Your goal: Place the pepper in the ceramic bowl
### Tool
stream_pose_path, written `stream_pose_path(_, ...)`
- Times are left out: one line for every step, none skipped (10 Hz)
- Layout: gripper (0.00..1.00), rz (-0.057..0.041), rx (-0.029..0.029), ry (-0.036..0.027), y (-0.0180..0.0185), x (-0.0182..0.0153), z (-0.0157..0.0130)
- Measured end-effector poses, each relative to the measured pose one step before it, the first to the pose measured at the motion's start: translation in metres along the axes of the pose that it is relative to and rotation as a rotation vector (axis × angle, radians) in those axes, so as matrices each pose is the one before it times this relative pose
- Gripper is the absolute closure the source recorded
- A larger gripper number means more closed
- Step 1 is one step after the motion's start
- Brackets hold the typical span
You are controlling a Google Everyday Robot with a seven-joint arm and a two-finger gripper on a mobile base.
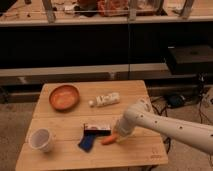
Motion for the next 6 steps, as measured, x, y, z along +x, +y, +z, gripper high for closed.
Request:
stream_pose_path(0.99,0.00070,0.00219,0.00239,-0.00123,0.00114,-0.00228)
stream_pose_path(0.99,-0.00129,0.00345,0.00161,-0.00261,-0.00003,-0.00308)
stream_pose_path(0.99,-0.00257,0.00140,0.00163,-0.00240,-0.00055,-0.00230)
stream_pose_path(0.99,-0.00421,0.00160,0.00098,-0.00252,-0.00125,-0.00186)
stream_pose_path(0.99,-0.00412,0.00117,0.00121,-0.00293,-0.00079,-0.00198)
stream_pose_path(0.99,-0.00676,0.00204,0.00106,-0.00645,-0.00132,-0.00638)
